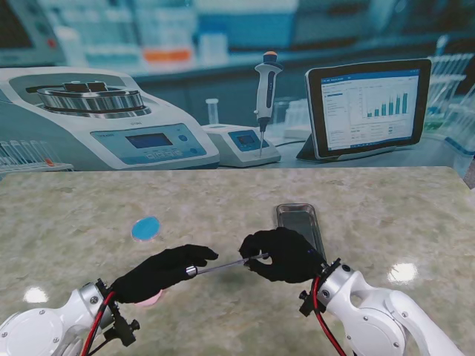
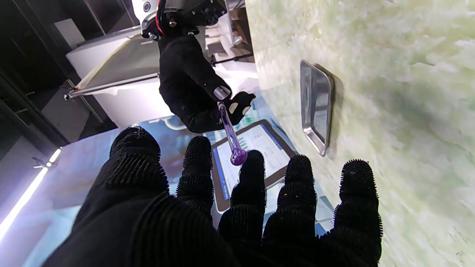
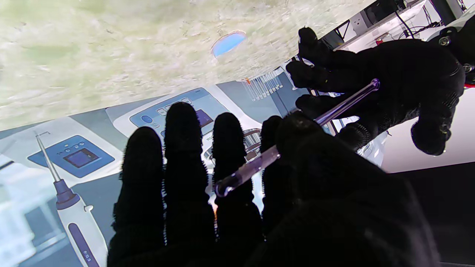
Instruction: Line a culture dish with filter paper and press it flat with a glass rod
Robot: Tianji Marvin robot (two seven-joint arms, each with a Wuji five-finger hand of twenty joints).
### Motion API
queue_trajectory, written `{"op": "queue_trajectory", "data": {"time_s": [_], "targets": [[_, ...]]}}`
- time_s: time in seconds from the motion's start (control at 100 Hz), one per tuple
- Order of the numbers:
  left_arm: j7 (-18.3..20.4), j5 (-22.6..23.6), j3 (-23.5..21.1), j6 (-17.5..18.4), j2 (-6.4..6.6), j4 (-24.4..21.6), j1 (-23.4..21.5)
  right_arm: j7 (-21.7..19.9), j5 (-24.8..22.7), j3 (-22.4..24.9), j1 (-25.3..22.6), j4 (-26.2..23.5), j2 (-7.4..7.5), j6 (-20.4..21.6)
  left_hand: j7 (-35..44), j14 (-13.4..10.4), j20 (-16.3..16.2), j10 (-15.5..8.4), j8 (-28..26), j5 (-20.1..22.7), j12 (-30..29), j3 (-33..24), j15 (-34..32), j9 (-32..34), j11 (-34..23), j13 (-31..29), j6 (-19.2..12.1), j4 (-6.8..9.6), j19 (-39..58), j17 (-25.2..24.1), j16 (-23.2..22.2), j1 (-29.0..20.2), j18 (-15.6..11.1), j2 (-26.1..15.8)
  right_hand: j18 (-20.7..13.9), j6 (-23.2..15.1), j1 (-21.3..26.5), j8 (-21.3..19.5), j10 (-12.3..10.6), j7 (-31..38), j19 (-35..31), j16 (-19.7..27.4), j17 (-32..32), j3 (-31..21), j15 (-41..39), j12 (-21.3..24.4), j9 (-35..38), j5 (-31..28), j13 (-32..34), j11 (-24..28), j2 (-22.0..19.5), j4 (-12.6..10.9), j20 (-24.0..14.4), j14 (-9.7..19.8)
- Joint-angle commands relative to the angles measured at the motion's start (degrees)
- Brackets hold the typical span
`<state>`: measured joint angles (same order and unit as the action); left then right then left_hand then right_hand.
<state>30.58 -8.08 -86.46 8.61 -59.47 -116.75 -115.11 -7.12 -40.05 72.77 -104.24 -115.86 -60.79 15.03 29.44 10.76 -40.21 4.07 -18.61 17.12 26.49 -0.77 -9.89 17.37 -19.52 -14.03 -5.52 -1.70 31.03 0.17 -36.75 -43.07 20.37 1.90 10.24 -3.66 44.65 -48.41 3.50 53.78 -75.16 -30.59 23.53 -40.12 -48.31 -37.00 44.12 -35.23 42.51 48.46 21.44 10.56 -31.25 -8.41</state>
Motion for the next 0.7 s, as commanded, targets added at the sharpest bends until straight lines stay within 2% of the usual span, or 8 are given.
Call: {"op": "queue_trajectory", "data": {"time_s": [0.0,0.21,0.37,0.69], "targets": [[0.71,-0.18,0.29,-0.38,0.21,-0.57,-0.10,-0.23,0.26,-0.43,0.17,0.32,-0.08,0.10,1.56,0.59,-0.10,0.46,-1.14,1.36,1.21,0.76,-1.80,1.39,-1.27,-1.35,-1.19,1.43,3.17,-0.23,-1.06,1.26,0.85,-0.55,0.53,-3.88,4.69,-2.82,0.42,3.10,-1.47,-1.05,0.05,-2.66,-0.84,-0.75,0.06,-4.98,1.58,-0.40,-4.94,-1.28,-1.68,-0.40],[1.76,-0.29,0.57,-0.67,0.44,-0.60,0.18,-0.14,0.81,-1.01,1.12,0.97,-0.12,0.24,5.40,1.04,0.66,0.82,-4.58,1.88,2.53,0.75,-9.89,3.30,-2.72,0.02,-1.42,1.42,6.95,-0.13,-1.32,1.39,1.20,-0.54,0.50,-3.94,4.78,-2.89,0.30,3.08,-1.42,-1.04,0.02,-2.55,-0.74,-0.75,0.04,-5.00,1.58,-0.41,-5.00,-1.26,-1.69,-0.32],[2.28,-0.42,0.72,-0.84,0.55,-0.60,0.34,-0.03,1.09,-1.39,1.66,1.38,-0.15,0.42,9.01,2.29,0.25,1.59,-8.19,2.10,4.34,0.73,-15.39,5.58,-4.95,-0.58,-1.13,1.42,10.41,0.77,-1.72,1.65,1.83,-0.45,0.47,-4.10,4.79,-2.97,0.17,3.01,-1.38,-1.03,0.02,-2.29,-0.68,-0.76,-0.05,-4.88,1.60,-0.42,-5.17,-1.17,-1.70,-0.17],[3.48,-0.28,1.17,-1.61,0.82,-0.67,0.73,0.71,1.67,-2.30,2.62,2.36,-0.29,0.86,10.64,3.72,-0.61,2.08,-10.42,3.11,5.71,0.65,-20.35,8.18,-6.53,-1.92,-0.60,1.44,15.50,1.73,-3.10,1.96,2.58,-0.44,0.47,-4.07,4.92,-2.88,0.25,2.97,-1.36,-1.04,0.02,-2.03,-0.62,-0.77,0.05,-4.84,1.67,-0.35,-5.21,-1.12,-1.72,-0.19]]}}
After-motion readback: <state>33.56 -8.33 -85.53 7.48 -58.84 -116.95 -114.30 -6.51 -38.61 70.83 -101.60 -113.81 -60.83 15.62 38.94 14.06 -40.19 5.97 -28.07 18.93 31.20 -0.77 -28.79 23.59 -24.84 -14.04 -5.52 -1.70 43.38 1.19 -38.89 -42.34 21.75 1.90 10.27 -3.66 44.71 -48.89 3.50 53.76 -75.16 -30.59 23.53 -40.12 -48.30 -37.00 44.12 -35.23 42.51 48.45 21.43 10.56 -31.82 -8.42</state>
